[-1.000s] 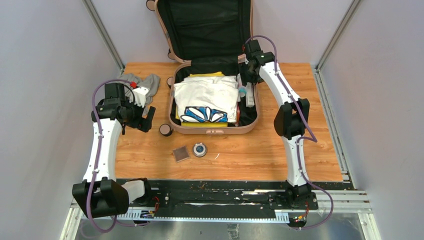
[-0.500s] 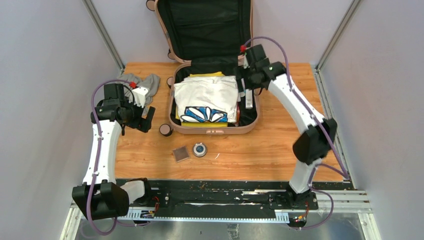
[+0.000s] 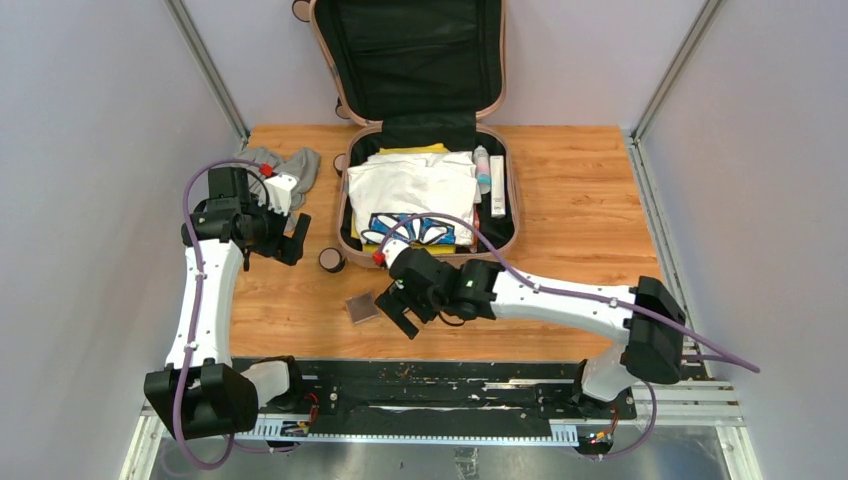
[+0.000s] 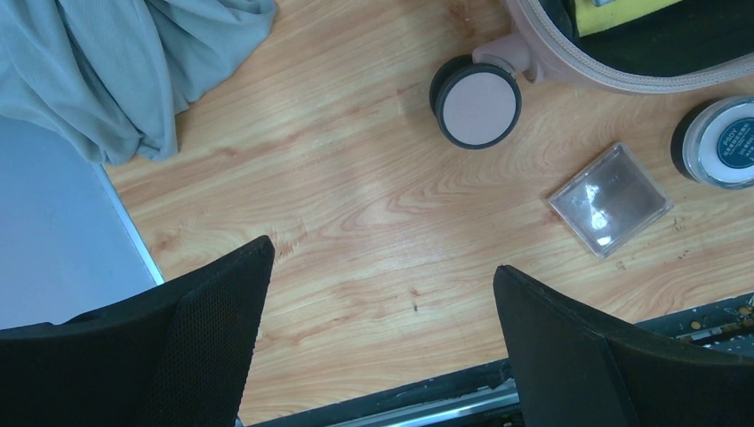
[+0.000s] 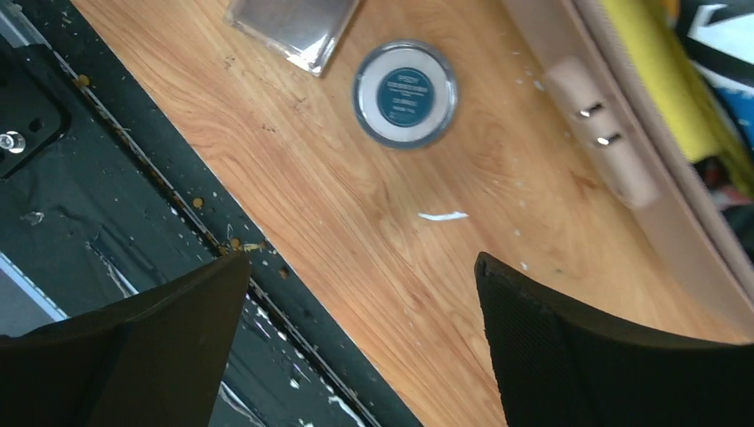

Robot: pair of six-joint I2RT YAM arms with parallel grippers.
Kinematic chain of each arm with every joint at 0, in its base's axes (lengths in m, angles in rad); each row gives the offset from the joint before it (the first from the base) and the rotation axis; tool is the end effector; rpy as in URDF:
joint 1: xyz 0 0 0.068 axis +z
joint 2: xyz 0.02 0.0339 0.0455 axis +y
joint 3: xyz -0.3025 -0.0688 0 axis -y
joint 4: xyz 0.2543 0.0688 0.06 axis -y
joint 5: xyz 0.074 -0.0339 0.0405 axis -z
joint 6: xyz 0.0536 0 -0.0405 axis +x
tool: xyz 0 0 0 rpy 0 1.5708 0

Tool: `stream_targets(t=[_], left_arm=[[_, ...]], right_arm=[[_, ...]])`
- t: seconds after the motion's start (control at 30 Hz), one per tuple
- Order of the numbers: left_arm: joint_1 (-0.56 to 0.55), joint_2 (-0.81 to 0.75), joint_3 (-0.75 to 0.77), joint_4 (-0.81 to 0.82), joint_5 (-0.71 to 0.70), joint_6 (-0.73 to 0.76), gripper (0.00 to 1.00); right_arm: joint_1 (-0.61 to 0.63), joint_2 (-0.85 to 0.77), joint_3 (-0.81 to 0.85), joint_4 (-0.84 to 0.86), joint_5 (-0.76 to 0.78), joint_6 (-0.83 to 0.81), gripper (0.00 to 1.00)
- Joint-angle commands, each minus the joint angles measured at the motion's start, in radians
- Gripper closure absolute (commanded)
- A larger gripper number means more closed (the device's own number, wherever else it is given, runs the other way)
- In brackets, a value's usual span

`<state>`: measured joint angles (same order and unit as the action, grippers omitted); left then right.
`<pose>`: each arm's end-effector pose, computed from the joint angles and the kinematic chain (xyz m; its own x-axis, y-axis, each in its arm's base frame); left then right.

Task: Pack the luggage
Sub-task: Pick up the makeup from the center of the board.

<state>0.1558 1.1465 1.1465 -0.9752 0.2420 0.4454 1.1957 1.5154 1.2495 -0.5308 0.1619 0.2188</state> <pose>0.2198 0.0215 0.3448 -0.7457 0.3063 -0.5917 0.3362 0.9397 0.0627 0.1374 0.3254 0.3159 -0.4461 -0.5482 -0.7074 -0.7992 0.5997 0.0392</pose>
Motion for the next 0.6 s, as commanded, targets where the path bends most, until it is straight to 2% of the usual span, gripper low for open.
stream_targets(t=[0.0, 0.33, 0.57], left_arm=[[0.007, -0.005, 0.022, -0.015, 0.007, -0.004, 0.0], [0.007, -0.018, 0.025, -0.022, -0.021, 0.009, 0.0], [0.007, -0.006, 0.035, -0.022, -0.02, 0.009, 0.0]], right_arm=[[0.02, 0.088, -0.034, 0.134, 0.002, 0.055, 0.0], [0.006, 0.308, 0.031, 0.219, 0.102, -0.001, 0.0], [-0.038, 0.365, 0.018, 0.284, 0.068, 0.001, 0.01]])
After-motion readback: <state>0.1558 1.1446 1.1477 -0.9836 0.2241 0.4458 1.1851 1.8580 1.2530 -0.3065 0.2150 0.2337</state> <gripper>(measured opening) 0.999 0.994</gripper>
